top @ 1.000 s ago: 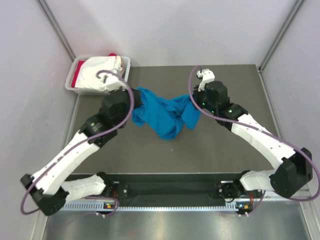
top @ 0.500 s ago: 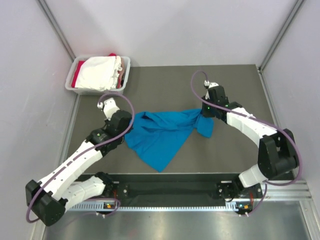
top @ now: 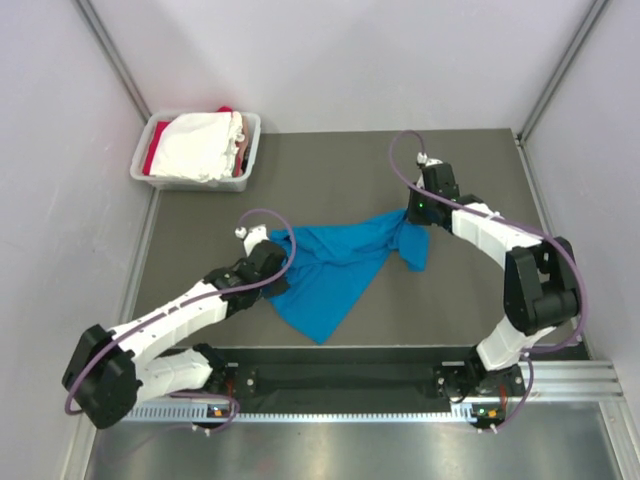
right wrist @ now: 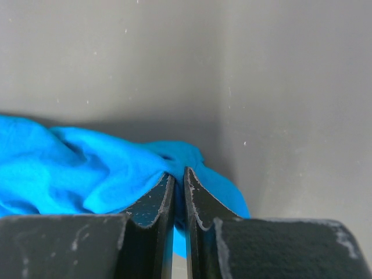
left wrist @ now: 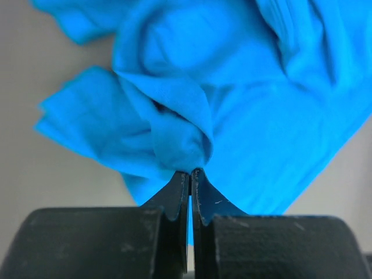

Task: Fold and stack the t-shirts
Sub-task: Flatten the tshirt out

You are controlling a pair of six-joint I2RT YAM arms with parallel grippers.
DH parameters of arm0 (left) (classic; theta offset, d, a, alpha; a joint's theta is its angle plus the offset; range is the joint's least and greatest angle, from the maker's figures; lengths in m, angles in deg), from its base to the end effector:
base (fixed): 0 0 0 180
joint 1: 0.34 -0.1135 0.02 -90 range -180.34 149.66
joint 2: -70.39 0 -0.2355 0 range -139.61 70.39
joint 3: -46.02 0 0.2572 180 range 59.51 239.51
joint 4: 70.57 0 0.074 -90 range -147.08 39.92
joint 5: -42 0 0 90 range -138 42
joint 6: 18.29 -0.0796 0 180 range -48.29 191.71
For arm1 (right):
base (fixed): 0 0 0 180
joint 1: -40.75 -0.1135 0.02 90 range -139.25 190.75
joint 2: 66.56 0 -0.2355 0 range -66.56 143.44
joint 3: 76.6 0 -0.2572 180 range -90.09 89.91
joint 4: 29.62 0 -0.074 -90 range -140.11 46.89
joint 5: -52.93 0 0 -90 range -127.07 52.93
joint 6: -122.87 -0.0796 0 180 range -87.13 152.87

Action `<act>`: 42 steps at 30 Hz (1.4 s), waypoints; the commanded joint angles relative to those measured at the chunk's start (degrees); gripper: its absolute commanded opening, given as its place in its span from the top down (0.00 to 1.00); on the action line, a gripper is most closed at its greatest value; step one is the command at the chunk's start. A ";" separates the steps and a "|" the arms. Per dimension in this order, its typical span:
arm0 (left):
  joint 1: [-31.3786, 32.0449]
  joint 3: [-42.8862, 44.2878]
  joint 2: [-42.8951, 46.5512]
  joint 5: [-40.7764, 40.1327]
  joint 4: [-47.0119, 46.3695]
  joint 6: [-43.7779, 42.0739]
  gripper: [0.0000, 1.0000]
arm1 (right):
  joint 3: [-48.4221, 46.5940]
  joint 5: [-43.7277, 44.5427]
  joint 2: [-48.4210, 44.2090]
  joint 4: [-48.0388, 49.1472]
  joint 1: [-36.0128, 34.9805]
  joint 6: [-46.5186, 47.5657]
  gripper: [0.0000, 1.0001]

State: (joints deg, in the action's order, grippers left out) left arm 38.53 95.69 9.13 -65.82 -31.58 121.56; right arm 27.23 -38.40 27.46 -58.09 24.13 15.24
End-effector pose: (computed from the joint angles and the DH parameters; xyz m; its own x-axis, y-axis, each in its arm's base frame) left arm 0.2129 -0.1403 0.1526 -0.7288 -0.3472 -0.5901 -0.1721 0.9271 -0.3329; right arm 0.3707 0.1126 0.1585 -0.7517 0.0916 -0.6531 -0.0773 0.9713 0.2252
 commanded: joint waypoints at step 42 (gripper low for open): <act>-10.31 -9.28 5.51 2.20 2.28 6.75 1.00 | -19.57 13.26 0.61 -6.10 -28.63 9.89 0.02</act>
State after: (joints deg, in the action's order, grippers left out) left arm 28.19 87.80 9.44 -56.44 -33.44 123.70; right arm 14.91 -30.68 16.88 -65.41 2.32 18.47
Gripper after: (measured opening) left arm 0.017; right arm 0.986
